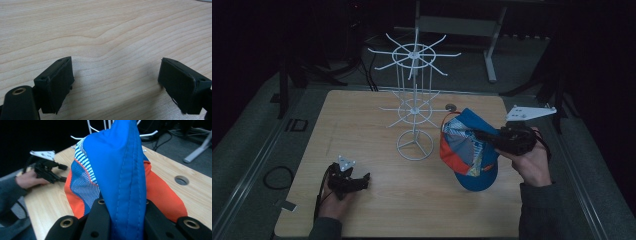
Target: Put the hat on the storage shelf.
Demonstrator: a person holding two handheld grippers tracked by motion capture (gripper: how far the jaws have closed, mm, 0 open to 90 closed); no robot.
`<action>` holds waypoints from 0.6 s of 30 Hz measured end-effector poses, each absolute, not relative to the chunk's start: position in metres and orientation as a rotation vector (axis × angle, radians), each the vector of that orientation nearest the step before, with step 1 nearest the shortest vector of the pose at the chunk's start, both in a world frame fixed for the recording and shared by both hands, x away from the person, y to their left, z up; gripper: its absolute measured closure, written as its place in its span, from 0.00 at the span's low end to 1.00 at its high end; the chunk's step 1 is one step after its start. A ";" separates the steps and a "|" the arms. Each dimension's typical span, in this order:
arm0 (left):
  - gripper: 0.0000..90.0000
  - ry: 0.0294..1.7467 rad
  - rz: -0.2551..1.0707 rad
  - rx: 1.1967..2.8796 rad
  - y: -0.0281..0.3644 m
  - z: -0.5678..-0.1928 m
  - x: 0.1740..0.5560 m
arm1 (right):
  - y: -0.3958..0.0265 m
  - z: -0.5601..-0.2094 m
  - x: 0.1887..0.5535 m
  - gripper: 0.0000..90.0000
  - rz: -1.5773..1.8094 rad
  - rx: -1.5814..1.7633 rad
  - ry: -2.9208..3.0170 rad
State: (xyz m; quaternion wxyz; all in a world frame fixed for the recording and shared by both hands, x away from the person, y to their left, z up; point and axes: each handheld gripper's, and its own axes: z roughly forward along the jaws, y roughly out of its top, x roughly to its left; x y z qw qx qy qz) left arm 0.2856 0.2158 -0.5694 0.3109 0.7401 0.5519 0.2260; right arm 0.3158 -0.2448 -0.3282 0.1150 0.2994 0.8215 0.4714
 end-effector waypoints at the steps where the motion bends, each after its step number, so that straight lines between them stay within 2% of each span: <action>1: 0.15 1.457 0.597 1.954 0.216 -0.569 0.286 | -0.245 -0.328 0.316 0.98 1.391 0.877 2.410; 18: 0.15 1.455 0.597 1.956 0.216 -0.569 0.286 | -0.243 -0.313 0.315 0.98 1.447 0.855 2.375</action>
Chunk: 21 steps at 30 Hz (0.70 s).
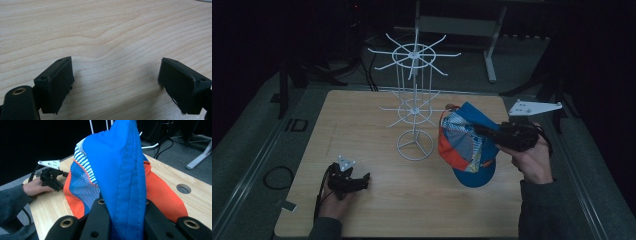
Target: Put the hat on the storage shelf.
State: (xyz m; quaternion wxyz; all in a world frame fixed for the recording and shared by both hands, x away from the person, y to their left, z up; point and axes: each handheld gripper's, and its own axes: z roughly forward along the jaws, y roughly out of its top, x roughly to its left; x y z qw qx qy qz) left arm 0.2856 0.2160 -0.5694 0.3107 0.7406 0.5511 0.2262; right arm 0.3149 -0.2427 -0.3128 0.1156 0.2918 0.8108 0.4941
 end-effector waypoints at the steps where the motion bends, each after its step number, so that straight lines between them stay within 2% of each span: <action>1: 0.15 1.456 0.598 1.956 0.216 -0.569 0.286 | -0.243 -0.310 0.314 0.98 1.450 0.848 2.369; 21: 0.15 1.456 0.597 1.954 0.216 -0.569 0.286 | -0.242 -0.294 0.310 0.98 1.527 0.829 2.323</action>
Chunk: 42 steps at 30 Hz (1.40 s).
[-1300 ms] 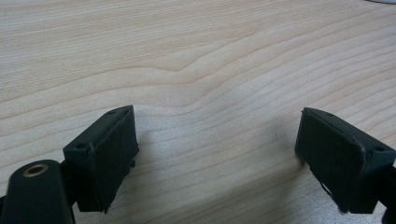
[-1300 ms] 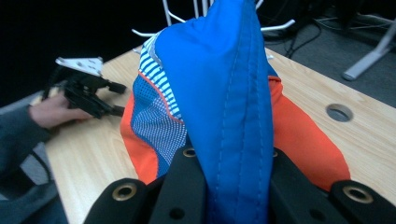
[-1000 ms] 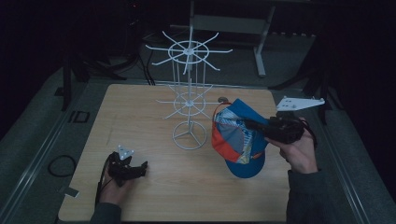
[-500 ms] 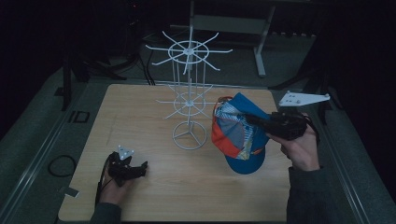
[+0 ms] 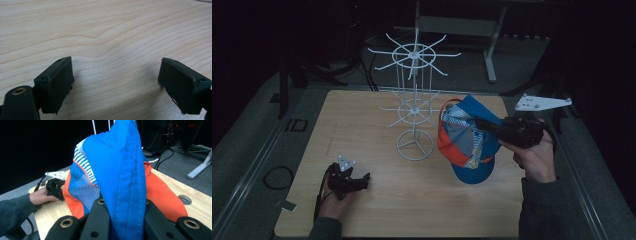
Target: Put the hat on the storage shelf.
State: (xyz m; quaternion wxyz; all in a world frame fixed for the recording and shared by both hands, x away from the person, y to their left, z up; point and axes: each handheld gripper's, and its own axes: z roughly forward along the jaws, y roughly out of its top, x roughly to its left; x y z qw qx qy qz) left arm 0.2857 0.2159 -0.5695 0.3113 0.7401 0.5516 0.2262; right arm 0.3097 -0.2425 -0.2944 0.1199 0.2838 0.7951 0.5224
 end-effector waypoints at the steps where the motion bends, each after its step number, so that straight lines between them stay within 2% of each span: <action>1: 0.15 1.456 0.597 1.954 0.216 -0.569 0.286 | -0.242 -0.294 0.309 0.98 1.528 0.828 2.321; 42: 0.15 1.456 0.597 1.954 0.216 -0.569 0.286 | -0.245 -0.270 0.300 0.98 1.628 0.816 2.249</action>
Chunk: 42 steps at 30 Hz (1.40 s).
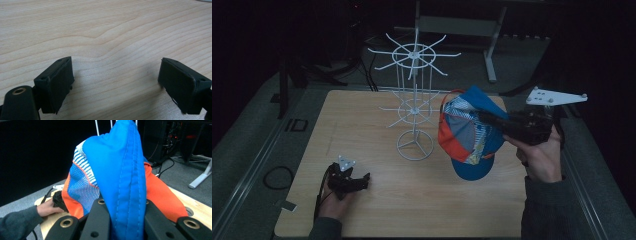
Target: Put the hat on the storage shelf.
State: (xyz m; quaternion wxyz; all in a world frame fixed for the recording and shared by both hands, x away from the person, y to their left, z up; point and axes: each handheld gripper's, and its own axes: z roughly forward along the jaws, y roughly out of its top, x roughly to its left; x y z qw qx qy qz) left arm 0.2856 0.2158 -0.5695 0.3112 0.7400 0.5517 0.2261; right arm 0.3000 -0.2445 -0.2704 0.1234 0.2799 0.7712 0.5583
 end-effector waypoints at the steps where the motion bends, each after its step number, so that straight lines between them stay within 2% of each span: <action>1: 0.15 1.457 0.598 1.953 0.216 -0.569 0.286 | -0.245 -0.270 0.300 0.98 1.635 0.820 2.246; 42: 0.15 1.456 0.598 1.953 0.216 -0.569 0.286 | -0.247 -0.241 0.295 0.98 1.743 0.765 2.170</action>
